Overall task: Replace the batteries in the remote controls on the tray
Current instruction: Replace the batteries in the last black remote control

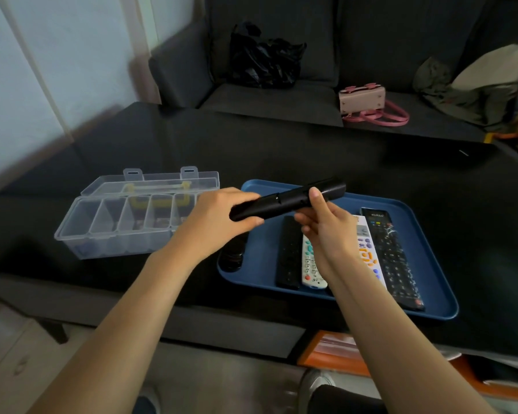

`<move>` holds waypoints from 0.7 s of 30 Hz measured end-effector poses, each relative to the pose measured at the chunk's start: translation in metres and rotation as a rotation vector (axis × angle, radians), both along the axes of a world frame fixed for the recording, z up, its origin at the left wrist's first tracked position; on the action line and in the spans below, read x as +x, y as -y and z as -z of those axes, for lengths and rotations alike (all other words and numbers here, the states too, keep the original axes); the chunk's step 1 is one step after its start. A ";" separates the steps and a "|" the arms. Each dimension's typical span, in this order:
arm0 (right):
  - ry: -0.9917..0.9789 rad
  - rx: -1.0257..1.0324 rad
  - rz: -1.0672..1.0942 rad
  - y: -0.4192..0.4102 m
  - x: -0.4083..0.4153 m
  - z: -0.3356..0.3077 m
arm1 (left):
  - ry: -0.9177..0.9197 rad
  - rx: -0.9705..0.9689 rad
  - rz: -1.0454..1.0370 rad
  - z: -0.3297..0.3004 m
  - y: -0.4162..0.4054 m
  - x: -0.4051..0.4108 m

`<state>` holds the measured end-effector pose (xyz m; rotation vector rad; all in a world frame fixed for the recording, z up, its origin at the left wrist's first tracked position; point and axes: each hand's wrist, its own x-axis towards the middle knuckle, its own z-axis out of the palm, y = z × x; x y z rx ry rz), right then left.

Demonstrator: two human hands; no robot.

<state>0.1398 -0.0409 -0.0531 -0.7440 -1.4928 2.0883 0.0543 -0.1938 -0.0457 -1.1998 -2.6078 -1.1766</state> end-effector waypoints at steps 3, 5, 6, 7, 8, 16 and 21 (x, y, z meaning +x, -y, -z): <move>0.007 -0.090 -0.007 0.003 0.001 -0.002 | -0.121 0.001 -0.007 0.002 -0.002 0.002; 0.015 -0.092 -0.012 0.004 0.001 -0.003 | -0.113 0.011 0.001 0.003 -0.002 0.002; 0.024 -0.078 -0.015 0.005 0.001 -0.003 | -0.107 0.016 0.002 0.003 -0.002 0.001; 0.028 -0.068 -0.020 0.006 0.000 -0.003 | -0.103 0.020 0.001 0.003 -0.002 0.001; 0.026 -0.069 -0.025 0.007 0.000 -0.003 | -0.098 0.023 0.000 0.003 -0.002 0.001; -0.068 -0.165 -0.081 0.008 0.000 -0.005 | -0.034 0.053 -0.056 0.003 -0.006 0.001; -0.079 -0.117 -0.116 0.009 0.000 -0.008 | 0.130 0.118 -0.076 0.001 0.000 -0.002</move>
